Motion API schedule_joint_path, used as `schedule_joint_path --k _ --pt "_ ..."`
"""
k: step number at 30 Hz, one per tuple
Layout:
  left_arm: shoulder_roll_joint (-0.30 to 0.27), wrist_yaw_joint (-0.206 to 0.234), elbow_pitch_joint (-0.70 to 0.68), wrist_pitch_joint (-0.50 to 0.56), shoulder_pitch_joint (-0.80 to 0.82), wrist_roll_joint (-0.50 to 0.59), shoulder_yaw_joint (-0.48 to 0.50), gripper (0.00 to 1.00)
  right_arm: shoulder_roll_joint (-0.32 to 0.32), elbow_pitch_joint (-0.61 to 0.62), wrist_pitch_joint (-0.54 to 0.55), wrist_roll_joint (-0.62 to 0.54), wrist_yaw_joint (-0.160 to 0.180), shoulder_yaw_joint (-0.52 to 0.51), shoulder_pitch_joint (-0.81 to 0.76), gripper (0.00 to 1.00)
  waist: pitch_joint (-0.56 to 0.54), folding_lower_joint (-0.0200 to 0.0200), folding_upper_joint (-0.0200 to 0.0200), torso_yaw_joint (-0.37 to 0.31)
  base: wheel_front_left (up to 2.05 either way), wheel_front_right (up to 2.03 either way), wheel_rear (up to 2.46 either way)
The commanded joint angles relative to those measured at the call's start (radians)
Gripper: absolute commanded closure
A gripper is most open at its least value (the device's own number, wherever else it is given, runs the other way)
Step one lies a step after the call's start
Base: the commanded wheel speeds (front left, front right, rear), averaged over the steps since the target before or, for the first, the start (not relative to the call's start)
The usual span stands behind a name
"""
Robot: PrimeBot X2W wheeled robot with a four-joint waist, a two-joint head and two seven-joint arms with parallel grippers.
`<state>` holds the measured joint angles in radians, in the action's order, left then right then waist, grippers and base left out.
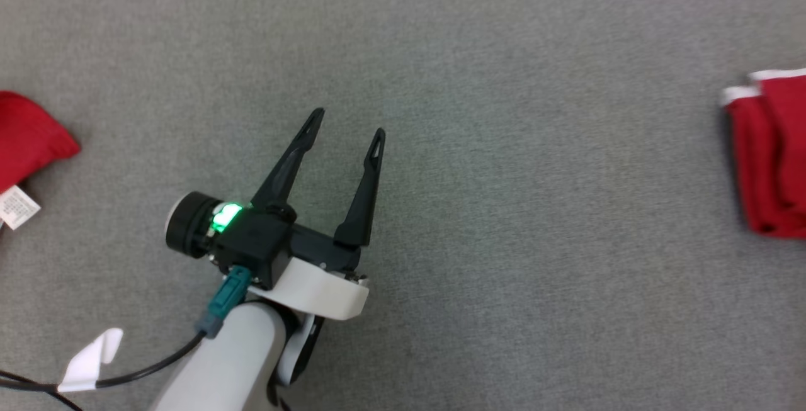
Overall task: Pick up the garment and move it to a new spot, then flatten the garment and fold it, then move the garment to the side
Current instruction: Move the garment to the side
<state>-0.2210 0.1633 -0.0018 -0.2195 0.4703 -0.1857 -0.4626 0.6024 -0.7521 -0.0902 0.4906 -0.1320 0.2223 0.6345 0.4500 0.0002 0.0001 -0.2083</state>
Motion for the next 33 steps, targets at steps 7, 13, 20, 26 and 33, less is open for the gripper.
schedule_joint_path --k 7,13,20,26,33 --pt "0.01 -0.019 0.002 -0.003 0.074 0.03 -0.029 0.0 0.041 -0.191 -0.076 -0.066 0.003 -0.12 0.108 0.65 0.093 -0.0002 -0.0001 0.034 0.0 0.0 0.0" --pt "0.013 -0.019 0.027 -0.016 0.062 0.012 -0.032 0.0 0.009 -0.287 -0.139 -0.13 0.003 -0.166 0.133 0.0 0.059 -0.0002 -0.0001 0.021 0.0 0.0 0.0" --pt "-0.002 0.009 0.062 -0.029 -0.031 -0.032 0.006 0.0 -0.098 -0.175 -0.174 -0.212 0.003 -0.257 0.045 0.0 -0.05 -0.0002 -0.0001 -0.01 0.0 0.0 0.0" --pt "-0.017 0.042 0.064 -0.037 -0.138 -0.071 0.049 0.0 -0.267 0.071 -0.174 -0.268 0.003 -0.307 -0.141 0.0 -0.149 -0.0002 -0.0001 -0.019 0.0 0.0 0.0" --pt "-0.019 0.068 0.06 -0.04 -0.232 -0.117 0.083 0.0 -0.427 0.34 -0.135 -0.273 0.003 -0.288 -0.331 0.0 -0.228 -0.0002 -0.0001 0.023 0.0 0.0 0.0"
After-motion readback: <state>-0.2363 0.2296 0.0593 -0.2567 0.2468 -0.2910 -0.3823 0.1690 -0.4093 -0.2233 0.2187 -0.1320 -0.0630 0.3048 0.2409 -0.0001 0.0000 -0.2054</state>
